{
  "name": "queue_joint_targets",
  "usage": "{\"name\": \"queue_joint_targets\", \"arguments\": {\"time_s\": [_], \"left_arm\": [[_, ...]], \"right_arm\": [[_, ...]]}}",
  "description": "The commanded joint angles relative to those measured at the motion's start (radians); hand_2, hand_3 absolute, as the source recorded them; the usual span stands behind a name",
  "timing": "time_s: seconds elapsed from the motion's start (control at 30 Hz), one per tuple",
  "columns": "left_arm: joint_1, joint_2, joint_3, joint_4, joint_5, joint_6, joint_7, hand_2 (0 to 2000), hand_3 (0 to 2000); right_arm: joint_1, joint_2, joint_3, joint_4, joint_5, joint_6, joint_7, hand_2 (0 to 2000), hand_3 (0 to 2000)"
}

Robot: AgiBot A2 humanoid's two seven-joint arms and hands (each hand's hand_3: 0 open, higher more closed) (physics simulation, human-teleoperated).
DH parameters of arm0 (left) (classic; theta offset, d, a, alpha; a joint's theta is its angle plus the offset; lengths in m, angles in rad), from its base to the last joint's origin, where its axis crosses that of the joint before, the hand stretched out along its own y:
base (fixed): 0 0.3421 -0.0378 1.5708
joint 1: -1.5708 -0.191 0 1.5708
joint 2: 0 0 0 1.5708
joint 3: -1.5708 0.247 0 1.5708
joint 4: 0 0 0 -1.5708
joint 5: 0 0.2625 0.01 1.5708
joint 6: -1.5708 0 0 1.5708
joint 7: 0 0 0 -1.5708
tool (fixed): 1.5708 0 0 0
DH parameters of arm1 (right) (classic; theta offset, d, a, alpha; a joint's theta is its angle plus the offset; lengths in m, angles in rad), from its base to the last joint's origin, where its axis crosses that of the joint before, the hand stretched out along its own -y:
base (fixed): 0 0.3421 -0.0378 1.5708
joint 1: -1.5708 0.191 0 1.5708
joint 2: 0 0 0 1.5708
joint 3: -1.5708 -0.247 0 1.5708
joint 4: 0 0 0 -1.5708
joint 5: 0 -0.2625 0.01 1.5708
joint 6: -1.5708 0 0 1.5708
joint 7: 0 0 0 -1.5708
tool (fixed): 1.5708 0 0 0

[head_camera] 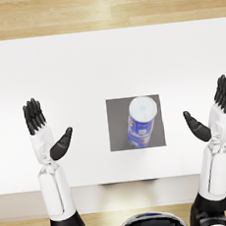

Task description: Pick up the blue can on the left and place it in the middle, then pick up the blue can on the right and place it on top of the can in the middle

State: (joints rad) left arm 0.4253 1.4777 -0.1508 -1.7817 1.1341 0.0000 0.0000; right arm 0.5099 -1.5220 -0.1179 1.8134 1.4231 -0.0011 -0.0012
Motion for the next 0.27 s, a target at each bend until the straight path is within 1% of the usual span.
{"name": "queue_joint_targets", "arguments": {"time_s": [0.03,0.27], "left_arm": [[-0.001,0.000,-0.001,0.001,0.000,0.000,0.000,0,0],[-0.002,0.000,-0.003,0.002,0.000,0.000,0.000,0,0]], "right_arm": [[-0.001,0.000,-0.001,0.000,0.000,0.000,0.000,0,0],[-0.002,0.000,-0.003,-0.001,0.000,0.001,0.001,0,0]]}}
